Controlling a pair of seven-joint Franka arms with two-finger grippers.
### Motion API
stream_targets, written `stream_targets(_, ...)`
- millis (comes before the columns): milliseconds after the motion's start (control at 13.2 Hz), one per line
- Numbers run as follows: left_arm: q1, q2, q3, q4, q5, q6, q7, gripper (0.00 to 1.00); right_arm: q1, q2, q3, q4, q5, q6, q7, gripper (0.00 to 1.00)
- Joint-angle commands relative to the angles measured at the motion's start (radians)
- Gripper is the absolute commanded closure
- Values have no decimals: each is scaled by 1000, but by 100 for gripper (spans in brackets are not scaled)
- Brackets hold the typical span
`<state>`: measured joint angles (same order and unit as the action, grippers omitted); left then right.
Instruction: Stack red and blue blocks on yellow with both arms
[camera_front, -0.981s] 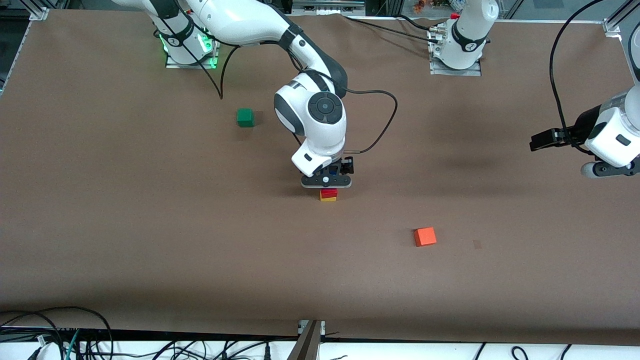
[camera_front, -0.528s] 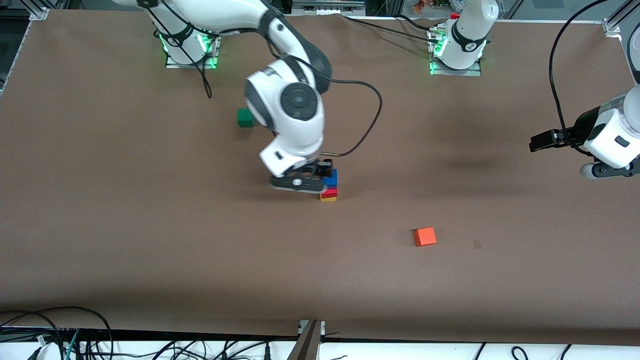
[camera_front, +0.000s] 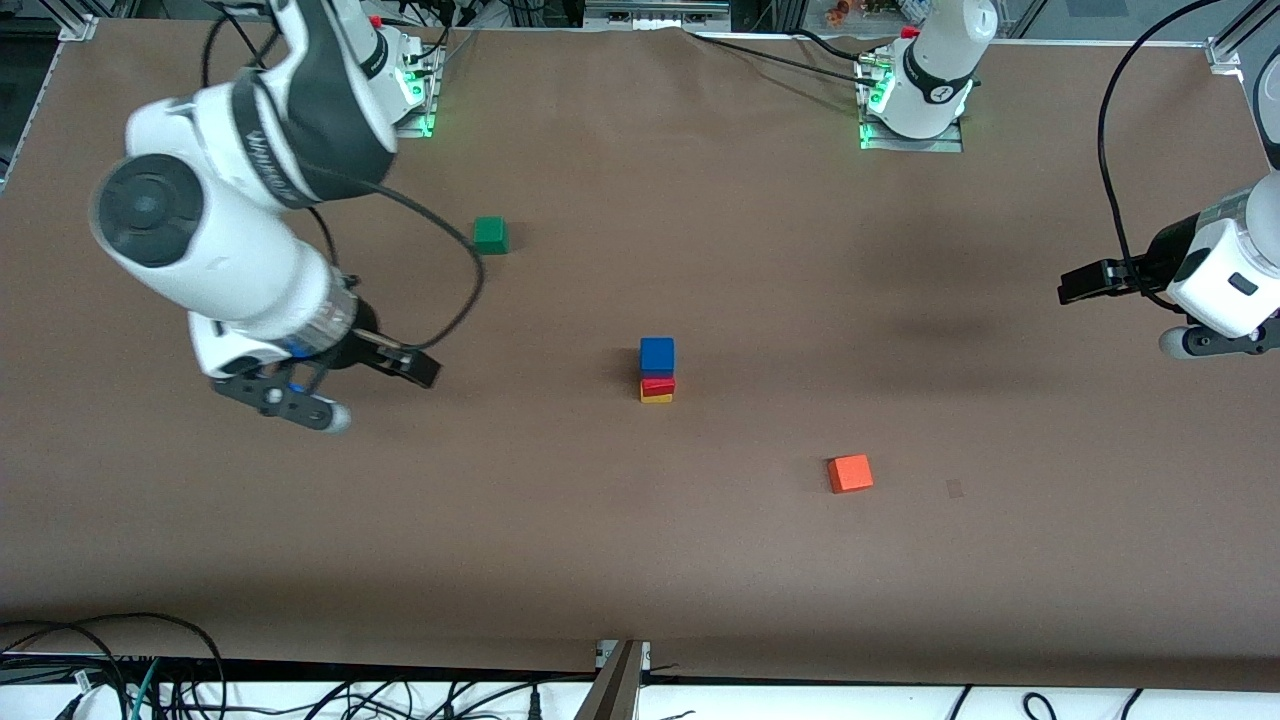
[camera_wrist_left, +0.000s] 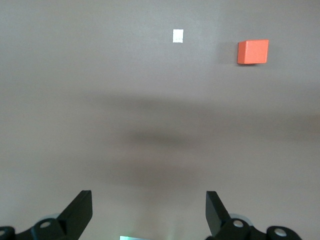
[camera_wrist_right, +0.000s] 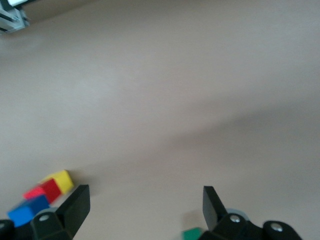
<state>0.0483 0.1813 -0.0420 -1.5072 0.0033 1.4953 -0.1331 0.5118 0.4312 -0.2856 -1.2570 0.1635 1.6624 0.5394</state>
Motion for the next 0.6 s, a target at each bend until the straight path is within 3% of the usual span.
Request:
stream_targets(0,15,-6,-1,-8,-2,13,20,0,17,-246,-90,-308,39,27,-148,0)
stream_targets(226,15,-5,1,-7,4,13,20,0,-136,-414,-76,-475,19,21,-353,0)
stream_targets(302,15,-3,1,-8,4,13,20,0,-206,-425,-31,-478,-5,4,-404,0)
stream_targets(453,15,-3,1,-8,3,13,20,0,-426,-440,202,-476,-90,-29,-414,0)
stream_targets(528,15,-3,1,-8,3,13,20,0,-470,-457,250,-487,-110,-30,-403,0)
